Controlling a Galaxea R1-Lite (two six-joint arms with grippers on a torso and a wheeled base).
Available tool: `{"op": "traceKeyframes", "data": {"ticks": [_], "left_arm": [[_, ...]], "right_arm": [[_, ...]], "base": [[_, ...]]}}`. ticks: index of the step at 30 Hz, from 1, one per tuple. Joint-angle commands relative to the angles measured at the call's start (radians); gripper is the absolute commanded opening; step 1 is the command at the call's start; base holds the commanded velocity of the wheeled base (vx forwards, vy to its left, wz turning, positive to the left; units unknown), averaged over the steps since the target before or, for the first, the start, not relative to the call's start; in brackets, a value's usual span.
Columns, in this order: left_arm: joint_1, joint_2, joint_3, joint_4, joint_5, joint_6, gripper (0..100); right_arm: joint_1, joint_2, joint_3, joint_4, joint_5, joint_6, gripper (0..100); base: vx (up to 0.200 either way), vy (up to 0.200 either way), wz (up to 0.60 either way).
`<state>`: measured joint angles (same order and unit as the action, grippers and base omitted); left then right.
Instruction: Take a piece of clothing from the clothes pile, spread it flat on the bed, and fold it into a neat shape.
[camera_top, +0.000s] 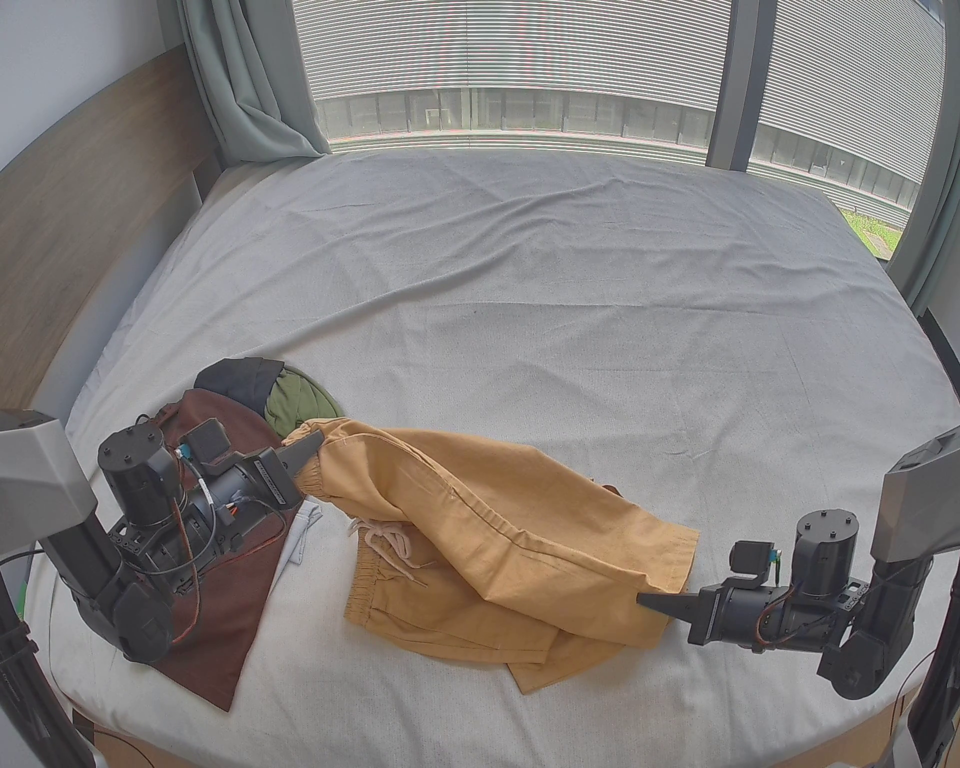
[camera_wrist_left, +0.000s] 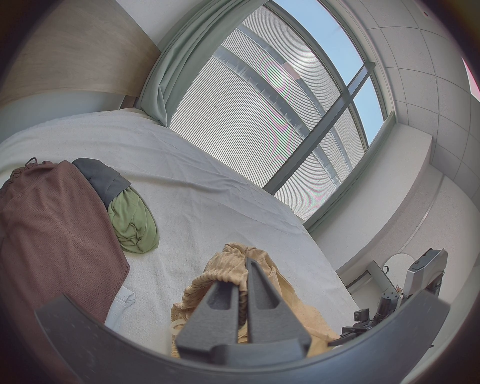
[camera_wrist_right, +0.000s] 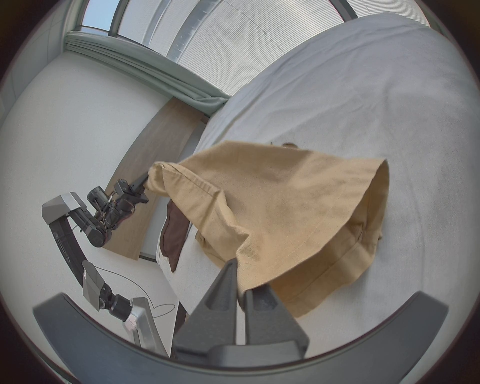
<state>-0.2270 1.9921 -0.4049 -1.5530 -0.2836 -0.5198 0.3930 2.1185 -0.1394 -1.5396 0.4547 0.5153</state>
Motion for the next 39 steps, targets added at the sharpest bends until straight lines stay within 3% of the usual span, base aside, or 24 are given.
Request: {"op": "traceKeyframes", "data": {"ticks": [1,10,21,22,39], "left_arm": [[0.002,0.007,0.001,-0.002,0.0,0.0,0],[0.003,0.02,0.0,-0.002,0.0,0.0,0],[0.003,0.017,0.0,-0.002,0.001,0.0,0],[0.003,0.017,0.0,-0.002,0.0,0.0,0],[0.005,0.007,-0.002,-0.002,0.0,0.0,0]], "right_arm": [[-0.017,-0.057,-0.014,-0.001,0.002,-0.001,0],[-0.074,-0.065,-0.108,-0.001,0.006,0.012,0],[-0.069,-0.06,-0.149,-0.001,0.006,0.048,0],[-0.068,-0.058,-0.152,-0.001,0.006,0.048,100],[-0.019,-0.037,-0.174,-0.002,0.002,0.094,100]], "base": [[0.0,0.0,0.0],[0.0,0.0,0.0],[0.0,0.0,0.0],[0.0,0.0,0.0],[0.0,0.0,0.0]]}}
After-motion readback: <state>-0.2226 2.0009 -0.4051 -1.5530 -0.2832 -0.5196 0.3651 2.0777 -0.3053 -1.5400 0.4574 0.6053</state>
